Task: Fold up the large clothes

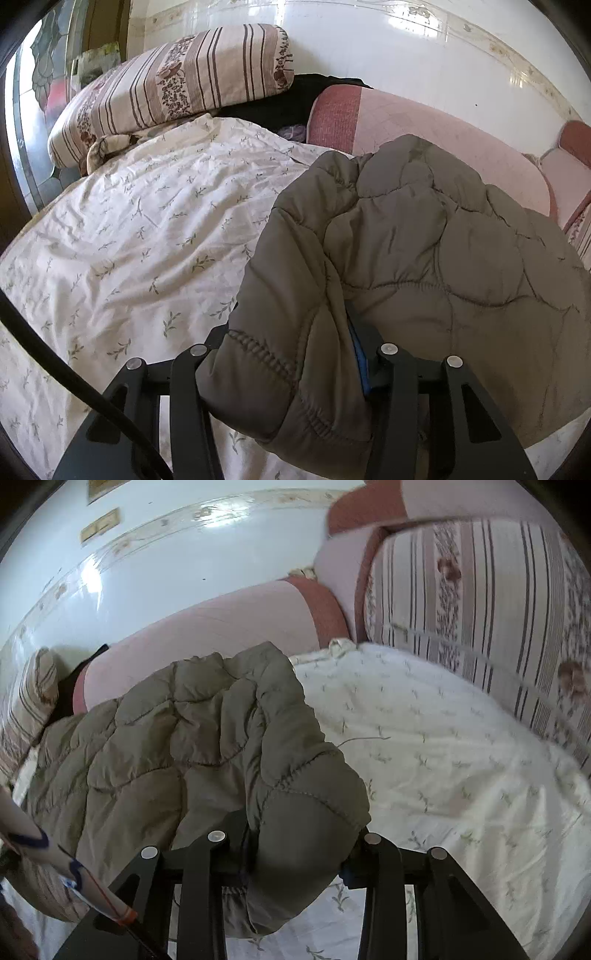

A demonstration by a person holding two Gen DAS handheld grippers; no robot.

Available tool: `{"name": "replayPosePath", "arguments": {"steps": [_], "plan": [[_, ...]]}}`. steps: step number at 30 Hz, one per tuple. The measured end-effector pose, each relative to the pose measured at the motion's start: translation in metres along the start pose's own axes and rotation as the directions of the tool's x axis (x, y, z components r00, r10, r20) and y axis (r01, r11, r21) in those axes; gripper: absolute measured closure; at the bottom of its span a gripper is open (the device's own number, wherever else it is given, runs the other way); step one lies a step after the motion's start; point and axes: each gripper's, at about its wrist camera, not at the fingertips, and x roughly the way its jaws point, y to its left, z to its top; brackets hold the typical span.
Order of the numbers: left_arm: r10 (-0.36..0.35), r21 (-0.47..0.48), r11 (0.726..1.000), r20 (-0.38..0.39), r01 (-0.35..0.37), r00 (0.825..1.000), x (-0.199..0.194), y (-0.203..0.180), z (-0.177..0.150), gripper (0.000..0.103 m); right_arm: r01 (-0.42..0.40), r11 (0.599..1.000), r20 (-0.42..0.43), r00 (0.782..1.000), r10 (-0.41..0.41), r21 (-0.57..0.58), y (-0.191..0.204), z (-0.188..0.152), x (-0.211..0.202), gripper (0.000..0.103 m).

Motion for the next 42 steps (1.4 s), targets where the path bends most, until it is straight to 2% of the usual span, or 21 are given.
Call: {"name": "replayPosePath", "arguments": {"steps": [13,26,38,42], "plan": [[0.043,0.053,0.998,0.026,-0.044,0.999,-0.008,-0.008,-0.003,0.057,0.048,0.995,0.037,0.998,-0.045,-0.093,0.012,-0.001,-0.007,0.067],[0.060,0.061,0.996,0.042,-0.062,0.997,-0.030,-0.007,-0.007,0.057,0.034,0.993,0.048,0.998,-0.028,-0.116,0.010,-0.002,-0.022,0.067],[0.061,0.019,0.998,0.079,-0.063,0.995,-0.077,0.003,-0.019,0.058,0.033,0.991,0.083,0.996,-0.022,-0.127,0.004,-0.016,-0.057,0.068],[0.057,0.001,0.998,0.076,-0.057,0.995,-0.102,0.008,-0.038,0.058,0.019,0.993,0.088,0.996,-0.009,-0.119,-0.005,-0.024,-0.077,0.068]]}}
